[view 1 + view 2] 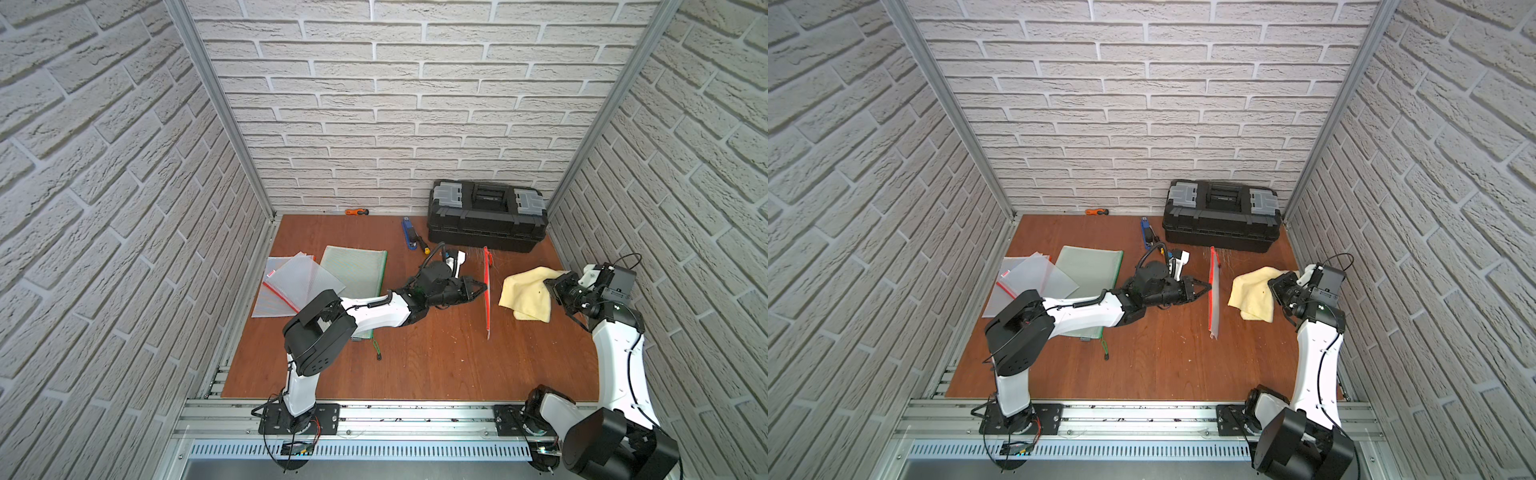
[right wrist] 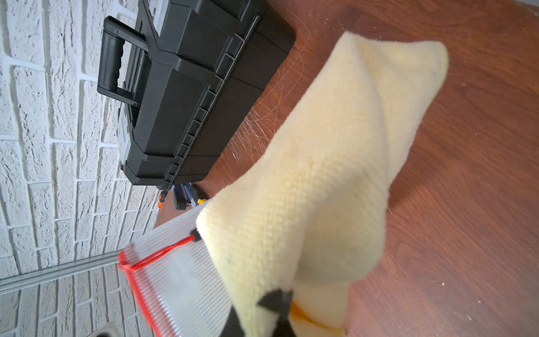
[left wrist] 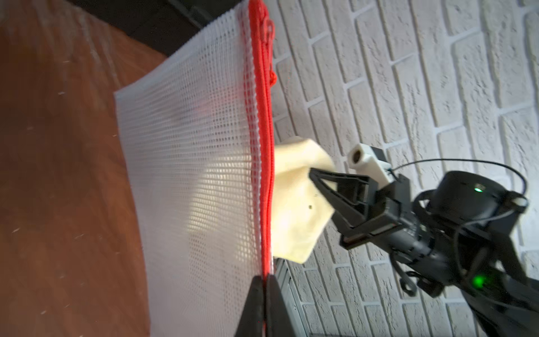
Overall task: Wipe the document bag
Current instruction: Adjust the document bag at the center of the board.
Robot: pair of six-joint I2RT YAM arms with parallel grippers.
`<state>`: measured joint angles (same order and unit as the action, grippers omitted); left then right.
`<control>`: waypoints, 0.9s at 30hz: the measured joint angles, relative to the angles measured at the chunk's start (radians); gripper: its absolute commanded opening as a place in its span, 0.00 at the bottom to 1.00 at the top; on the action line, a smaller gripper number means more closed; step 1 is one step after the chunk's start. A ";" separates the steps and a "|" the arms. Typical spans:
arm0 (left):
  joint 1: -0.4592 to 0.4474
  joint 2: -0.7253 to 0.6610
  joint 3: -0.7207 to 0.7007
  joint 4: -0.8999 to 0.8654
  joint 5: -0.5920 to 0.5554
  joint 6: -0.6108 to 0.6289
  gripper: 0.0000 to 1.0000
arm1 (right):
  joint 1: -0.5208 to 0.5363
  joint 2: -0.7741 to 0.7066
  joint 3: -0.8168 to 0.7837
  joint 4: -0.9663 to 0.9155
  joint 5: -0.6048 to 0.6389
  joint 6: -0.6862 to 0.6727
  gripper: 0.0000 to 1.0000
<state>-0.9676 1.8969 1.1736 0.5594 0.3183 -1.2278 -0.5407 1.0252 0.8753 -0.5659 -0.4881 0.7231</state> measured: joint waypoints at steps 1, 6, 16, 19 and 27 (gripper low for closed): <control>0.006 -0.002 -0.032 0.003 -0.004 -0.005 0.00 | 0.000 0.004 0.000 -0.001 -0.004 -0.002 0.02; 0.026 -0.054 -0.163 -0.028 -0.034 0.001 0.00 | 0.000 0.018 0.000 0.001 -0.027 -0.002 0.02; 0.035 -0.227 -0.246 -0.378 -0.175 0.148 0.39 | 0.097 0.161 -0.002 -0.020 -0.072 -0.078 0.02; 0.060 -0.261 -0.245 -0.507 -0.227 0.207 0.61 | 0.198 0.214 -0.023 -0.022 -0.066 -0.101 0.02; 0.090 -0.331 -0.207 -0.776 -0.381 0.332 0.78 | 0.390 0.259 -0.036 -0.024 -0.053 -0.134 0.02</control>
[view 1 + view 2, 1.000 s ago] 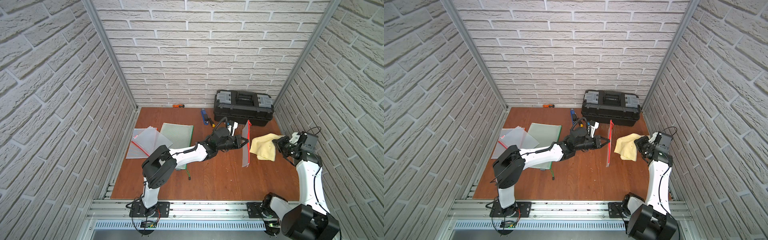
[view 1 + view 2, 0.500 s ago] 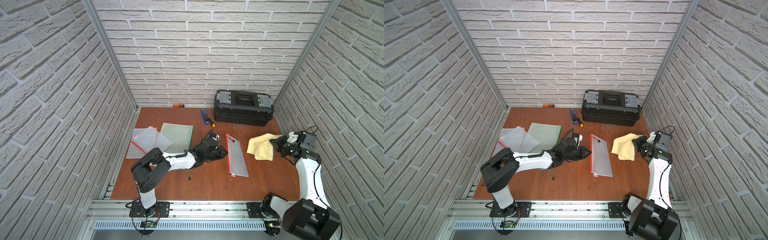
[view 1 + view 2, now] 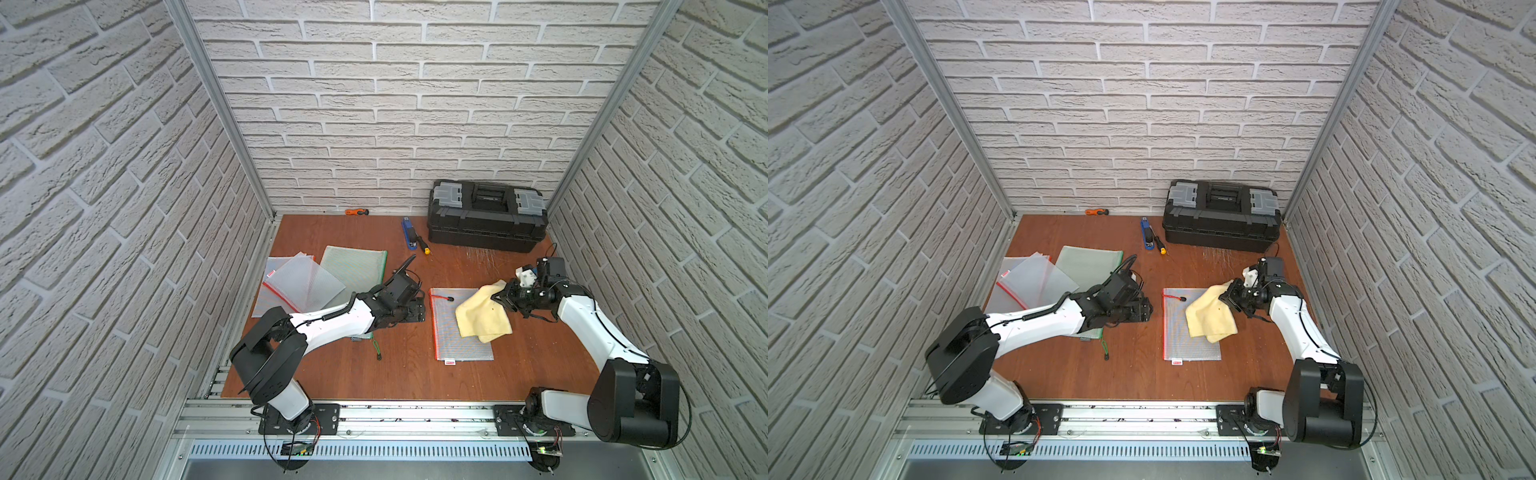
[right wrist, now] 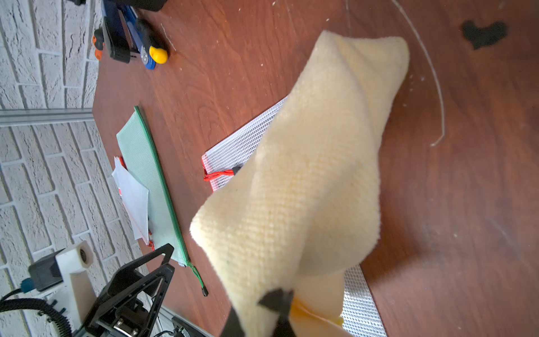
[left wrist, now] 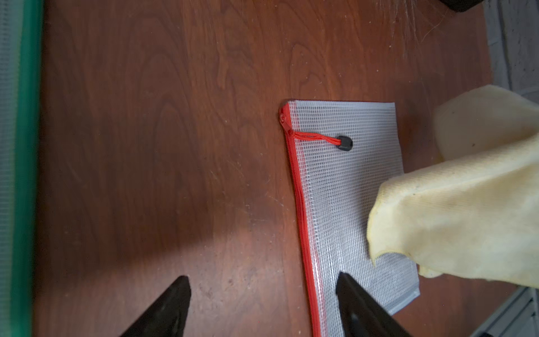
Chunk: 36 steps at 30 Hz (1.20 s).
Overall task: Wipe the document bag
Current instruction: Adjust the document bag at the center of the board, then wipe the dirt from the document bag.
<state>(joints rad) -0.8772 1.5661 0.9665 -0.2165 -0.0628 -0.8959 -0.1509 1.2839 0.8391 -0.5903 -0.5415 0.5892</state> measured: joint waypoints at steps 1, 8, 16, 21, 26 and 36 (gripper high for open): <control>-0.002 -0.010 0.008 -0.010 -0.004 0.009 0.74 | 0.009 0.004 0.000 0.000 0.001 -0.005 0.02; -0.009 0.066 0.092 -0.008 0.019 0.053 0.14 | 0.114 0.096 -0.019 0.010 0.002 -0.029 0.03; -0.012 0.312 0.331 -0.047 0.063 0.133 0.23 | 0.223 0.151 -0.040 0.016 0.003 -0.058 0.03; -0.006 0.394 0.418 -0.049 0.092 0.160 0.22 | 0.251 0.221 -0.067 0.042 -0.003 -0.066 0.03; 0.005 0.461 0.459 -0.056 0.105 0.175 0.19 | 0.312 0.260 -0.080 0.052 -0.007 -0.072 0.03; 0.016 0.476 0.459 -0.084 0.102 0.187 0.00 | 0.436 0.276 -0.072 0.101 -0.080 -0.057 0.02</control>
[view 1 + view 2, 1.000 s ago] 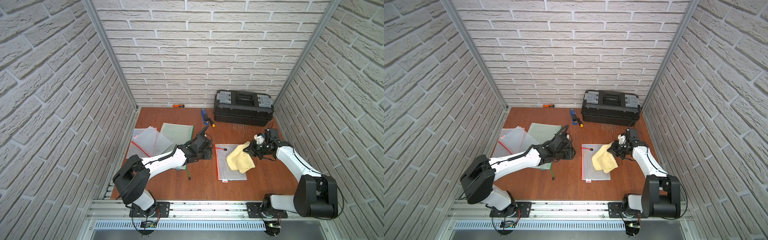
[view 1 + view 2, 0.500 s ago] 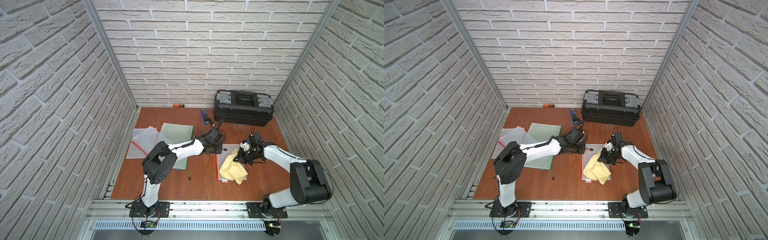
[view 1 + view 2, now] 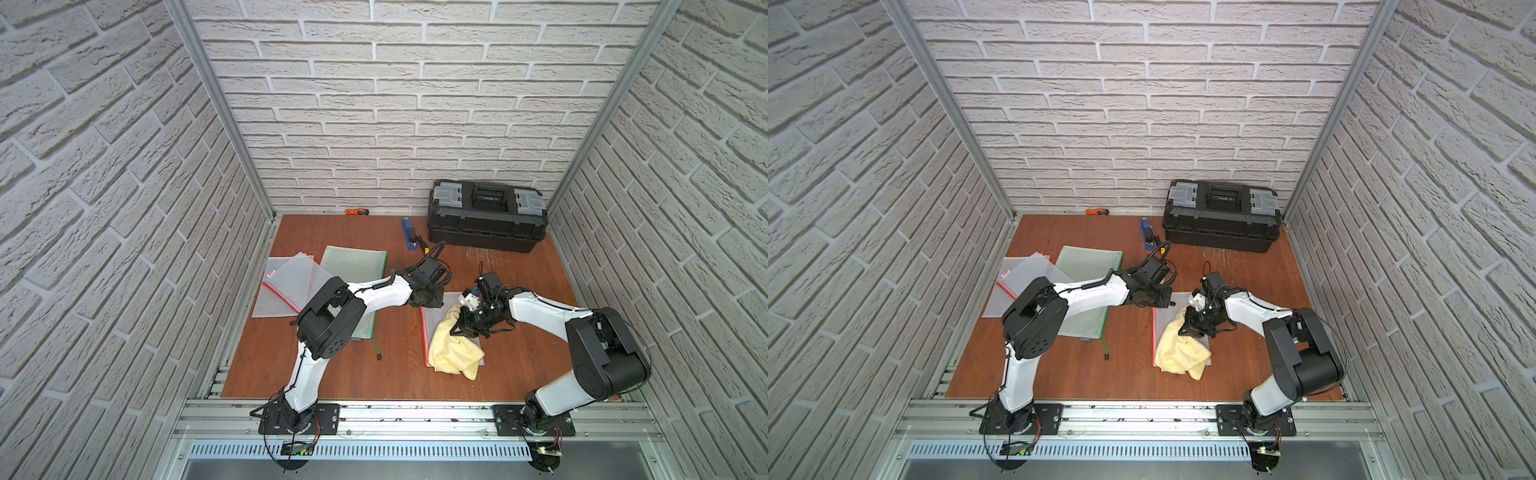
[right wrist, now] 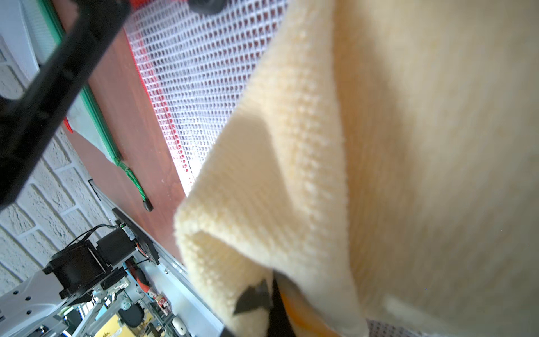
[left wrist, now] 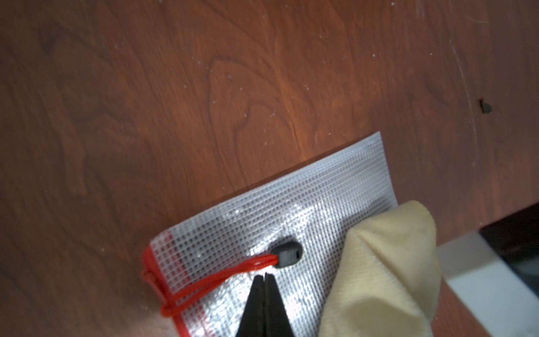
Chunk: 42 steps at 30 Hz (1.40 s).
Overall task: Wipe the document bag
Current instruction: Wipe the dirt from the document bag.
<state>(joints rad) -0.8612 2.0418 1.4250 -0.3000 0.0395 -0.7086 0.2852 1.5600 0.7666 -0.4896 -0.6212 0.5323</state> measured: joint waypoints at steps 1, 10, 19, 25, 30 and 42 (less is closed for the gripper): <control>0.001 0.001 0.000 0.000 0.000 -0.001 0.00 | 0.009 0.008 0.002 0.013 -0.010 0.008 0.03; 0.002 0.001 -0.053 0.002 -0.012 -0.007 0.25 | 0.044 0.068 0.032 0.066 -0.023 0.040 0.02; 0.042 -0.058 -0.140 0.010 -0.035 -0.001 0.07 | 0.045 0.123 0.038 0.082 -0.029 0.040 0.02; 0.056 -0.060 -0.151 0.014 -0.040 -0.001 0.00 | 0.050 0.113 0.043 0.073 -0.011 0.040 0.02; 0.056 -0.069 -0.175 0.043 -0.039 -0.006 0.00 | 0.093 0.095 0.084 0.048 0.004 0.055 0.02; 0.054 -0.085 -0.208 0.078 -0.043 -0.027 0.00 | 0.191 0.195 0.109 0.180 -0.009 0.161 0.02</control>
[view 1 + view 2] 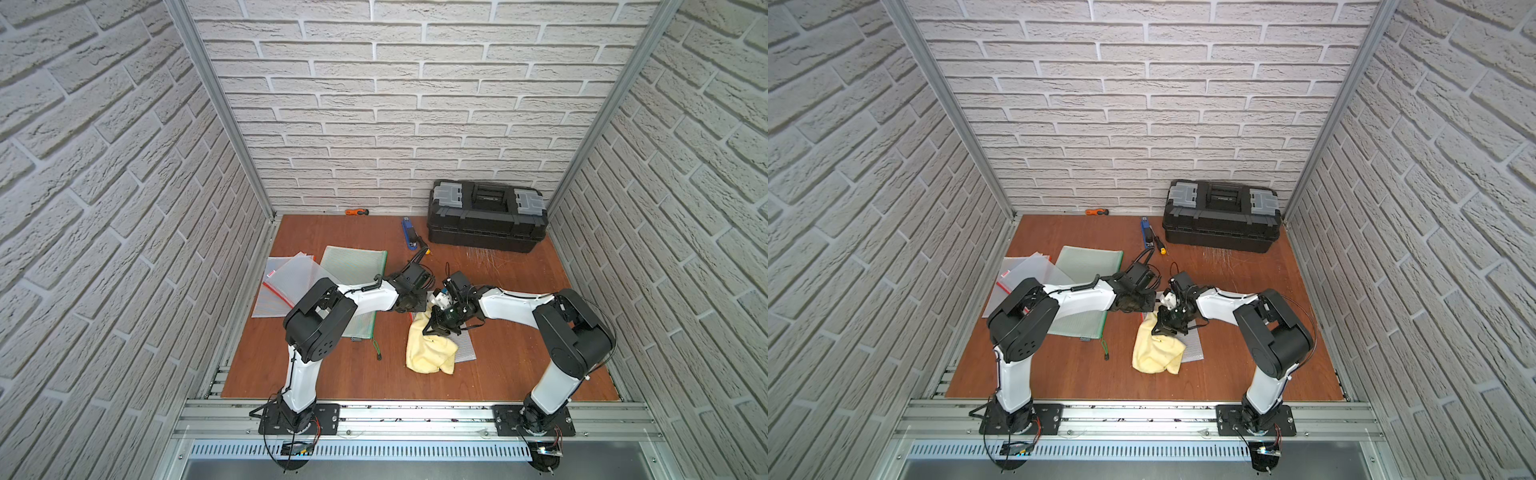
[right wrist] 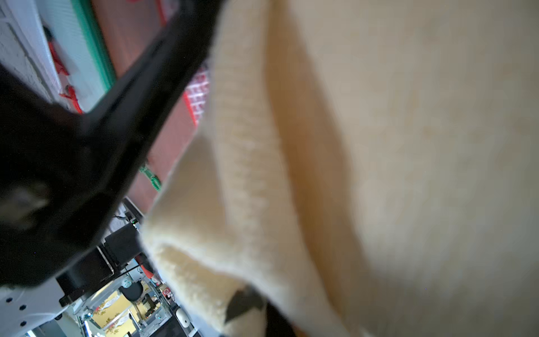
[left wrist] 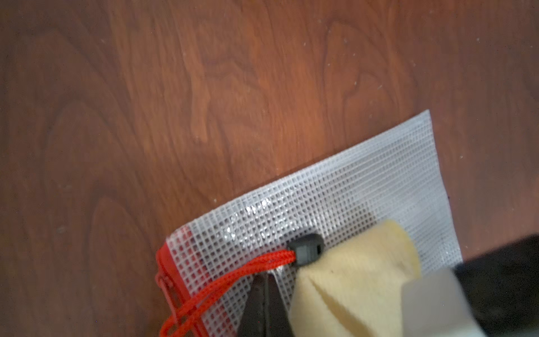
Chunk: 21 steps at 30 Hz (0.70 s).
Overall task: Wipe the document bag
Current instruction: Wipe the dirt from the document bag.
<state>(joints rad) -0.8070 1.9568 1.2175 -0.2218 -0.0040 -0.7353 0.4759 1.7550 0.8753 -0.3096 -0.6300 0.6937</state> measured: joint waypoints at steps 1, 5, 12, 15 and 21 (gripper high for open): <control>0.000 -0.003 -0.005 0.001 0.000 0.000 0.00 | -0.008 0.001 -0.007 0.006 -0.008 0.004 0.02; -0.001 -0.012 -0.017 0.003 -0.003 -0.001 0.00 | -0.076 -0.034 -0.043 -0.002 -0.010 0.002 0.02; -0.001 -0.015 -0.023 0.006 -0.004 0.000 0.00 | -0.342 -0.162 -0.095 -0.130 0.042 -0.098 0.02; -0.001 -0.015 -0.024 0.008 -0.003 0.000 0.00 | -0.425 -0.179 -0.096 -0.182 0.059 -0.142 0.02; -0.001 -0.020 -0.033 0.015 -0.003 -0.001 0.00 | -0.423 -0.179 -0.103 -0.204 0.054 -0.151 0.02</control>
<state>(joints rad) -0.8082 1.9366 1.1847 -0.2066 -0.0074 -0.7361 0.0525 1.5764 0.7723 -0.5140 -0.5758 0.5423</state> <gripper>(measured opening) 0.042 0.047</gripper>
